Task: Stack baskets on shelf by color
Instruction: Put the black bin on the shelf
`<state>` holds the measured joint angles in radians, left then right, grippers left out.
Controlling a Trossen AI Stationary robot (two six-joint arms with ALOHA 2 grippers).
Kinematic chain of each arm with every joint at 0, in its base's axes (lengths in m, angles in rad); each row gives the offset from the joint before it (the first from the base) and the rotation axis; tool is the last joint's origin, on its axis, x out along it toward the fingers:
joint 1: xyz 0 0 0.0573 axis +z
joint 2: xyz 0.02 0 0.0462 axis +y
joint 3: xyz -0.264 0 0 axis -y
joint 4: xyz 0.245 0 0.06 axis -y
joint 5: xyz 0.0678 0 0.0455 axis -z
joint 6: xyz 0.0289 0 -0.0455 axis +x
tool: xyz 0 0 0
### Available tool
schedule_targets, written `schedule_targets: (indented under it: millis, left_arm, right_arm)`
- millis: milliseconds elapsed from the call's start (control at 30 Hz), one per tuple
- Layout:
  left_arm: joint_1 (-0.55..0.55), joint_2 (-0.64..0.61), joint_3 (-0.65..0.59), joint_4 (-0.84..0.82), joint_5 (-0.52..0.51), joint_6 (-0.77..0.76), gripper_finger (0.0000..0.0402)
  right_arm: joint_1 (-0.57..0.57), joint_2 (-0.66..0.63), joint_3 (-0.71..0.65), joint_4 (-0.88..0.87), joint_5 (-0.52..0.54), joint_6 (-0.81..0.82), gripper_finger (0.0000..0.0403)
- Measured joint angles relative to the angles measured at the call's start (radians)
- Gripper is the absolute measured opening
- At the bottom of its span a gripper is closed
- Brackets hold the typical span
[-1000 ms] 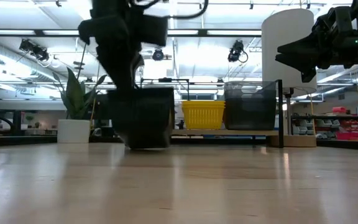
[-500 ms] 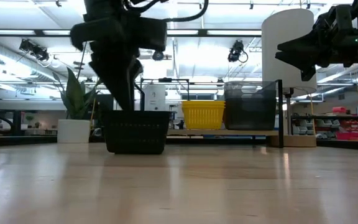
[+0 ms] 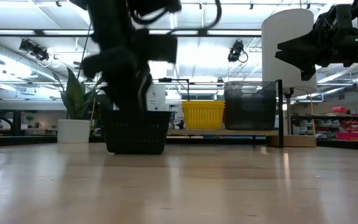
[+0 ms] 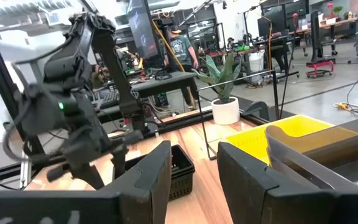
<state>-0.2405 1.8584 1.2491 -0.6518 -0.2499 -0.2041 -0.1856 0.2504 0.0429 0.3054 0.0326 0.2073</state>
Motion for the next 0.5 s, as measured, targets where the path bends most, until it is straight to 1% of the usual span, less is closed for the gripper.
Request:
schedule_targets:
  millis: [167, 267, 367, 500]
  left_arm:
    - [0.016, 0.044, 0.000, -0.028, 0.001, 0.006, 0.0160]
    - [0.023, 0.056, 0.000, -0.032, 0.028, 0.015, 0.0136]
    - [0.024, 0.058, 0.000, -0.032, 0.045, 0.018, 0.0103]
    - [0.024, 0.059, 0.000, -0.050, 0.043, 0.029, 0.0035]
  right_arm:
    - [0.000, 0.000, 0.000, 0.000, 0.000, 0.000, 0.0135]
    - [0.000, 0.000, 0.000, 0.002, 0.000, 0.000, 0.0135]
    - [0.000, 0.000, 0.000, 0.003, 0.000, 0.000, 0.0135]
    - [0.000, 0.000, 0.000, 0.003, 0.000, 0.000, 0.0135]
